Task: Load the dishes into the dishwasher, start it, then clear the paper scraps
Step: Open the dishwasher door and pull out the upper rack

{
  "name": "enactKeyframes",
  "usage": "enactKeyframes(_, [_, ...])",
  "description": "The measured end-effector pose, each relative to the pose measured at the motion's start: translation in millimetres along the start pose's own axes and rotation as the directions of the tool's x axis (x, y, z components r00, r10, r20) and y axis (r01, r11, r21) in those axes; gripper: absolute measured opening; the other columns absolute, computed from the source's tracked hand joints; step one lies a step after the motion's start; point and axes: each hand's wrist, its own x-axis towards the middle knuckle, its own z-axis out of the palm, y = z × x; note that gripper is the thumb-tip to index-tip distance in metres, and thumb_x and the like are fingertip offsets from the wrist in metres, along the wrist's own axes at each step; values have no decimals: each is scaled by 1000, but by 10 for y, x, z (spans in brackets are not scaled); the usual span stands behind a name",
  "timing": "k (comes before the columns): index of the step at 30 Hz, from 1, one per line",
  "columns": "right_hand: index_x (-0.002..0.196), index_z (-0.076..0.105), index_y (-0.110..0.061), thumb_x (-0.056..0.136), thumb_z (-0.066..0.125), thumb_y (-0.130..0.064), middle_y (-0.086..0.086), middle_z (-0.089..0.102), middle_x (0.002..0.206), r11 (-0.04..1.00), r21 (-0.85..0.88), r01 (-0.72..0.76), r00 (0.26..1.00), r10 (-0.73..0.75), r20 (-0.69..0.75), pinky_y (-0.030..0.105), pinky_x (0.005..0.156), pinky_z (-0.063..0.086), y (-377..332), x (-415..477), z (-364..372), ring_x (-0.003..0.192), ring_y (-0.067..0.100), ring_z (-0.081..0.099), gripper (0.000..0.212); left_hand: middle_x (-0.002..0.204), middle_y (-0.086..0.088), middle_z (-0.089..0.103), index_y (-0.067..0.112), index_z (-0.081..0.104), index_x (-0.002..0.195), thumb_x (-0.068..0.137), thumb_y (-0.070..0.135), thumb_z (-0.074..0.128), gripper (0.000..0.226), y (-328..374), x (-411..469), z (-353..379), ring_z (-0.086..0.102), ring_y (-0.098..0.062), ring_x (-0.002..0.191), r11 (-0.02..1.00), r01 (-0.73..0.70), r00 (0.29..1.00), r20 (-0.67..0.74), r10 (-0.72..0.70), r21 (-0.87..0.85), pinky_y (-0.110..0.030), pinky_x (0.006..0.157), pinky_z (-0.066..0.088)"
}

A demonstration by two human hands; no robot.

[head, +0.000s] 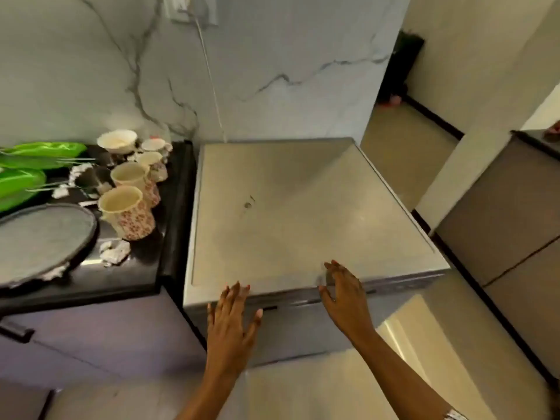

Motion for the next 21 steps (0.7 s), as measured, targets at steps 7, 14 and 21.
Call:
enactKeyframes(7, [137, 44, -22, 88, 55, -25, 3, 41, 146, 993, -33, 116, 984, -119, -133, 41, 104, 33, 403, -317, 102, 137, 18, 32, 51, 160, 5, 5, 27, 14, 151, 89, 52, 40, 72, 81, -289, 415, -5, -11, 146, 997, -20, 997, -73, 25, 70, -40, 113, 13])
enactKeyframes(14, [116, 59, -12, 96, 50, -27, 8, 62, 113, 493, 703, -513, 824, 512, 243, 34, 91, 45, 450, -484, -33, 108, 23, 58, 26, 129, 0, 55, 26, 53, 124, 95, 43, 47, 34, 687, -381, 614, 51, -20, 121, 521, 535, 833, 313, -456, -665, -37, 100, 40])
enactKeyframes(21, [127, 49, -4, 93, 30, -61, 16, 60, 119, -370, 715, -593, 626, 346, 699, 44, 103, 35, 617, -75, -169, 114, 28, 54, 69, 122, -14, 60, 9, 54, 121, 87, 73, 24, 79, 834, 64, 832, 51, -30, 117, -385, 532, 670, 653, -352, -754, -46, 106, 30])
